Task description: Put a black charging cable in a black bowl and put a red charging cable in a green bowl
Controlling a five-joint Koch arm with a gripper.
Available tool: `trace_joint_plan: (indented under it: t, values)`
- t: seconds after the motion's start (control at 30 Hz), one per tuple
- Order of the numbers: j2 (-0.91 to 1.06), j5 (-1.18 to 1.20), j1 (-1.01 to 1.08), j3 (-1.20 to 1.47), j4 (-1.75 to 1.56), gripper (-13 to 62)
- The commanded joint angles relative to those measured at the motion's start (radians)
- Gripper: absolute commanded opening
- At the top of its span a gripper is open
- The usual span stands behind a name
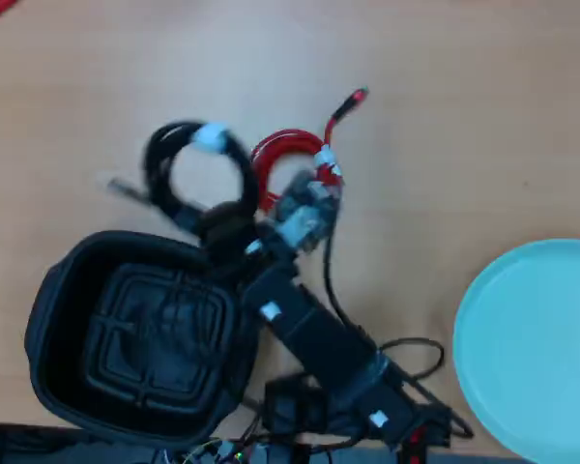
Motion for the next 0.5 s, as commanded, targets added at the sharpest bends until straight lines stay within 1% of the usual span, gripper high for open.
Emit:
trace_joint_plan:
  t: [0.0,0.27,0.47]
  values:
    - [0.043,0.023,-0.086,-0.133,-0.186,-7.2]
    - [0.049,0.023,-0.273,-0.011,-0.187,-7.2]
    - [0.049,0.025,-0.333,0.077,-0.232,-7.1]
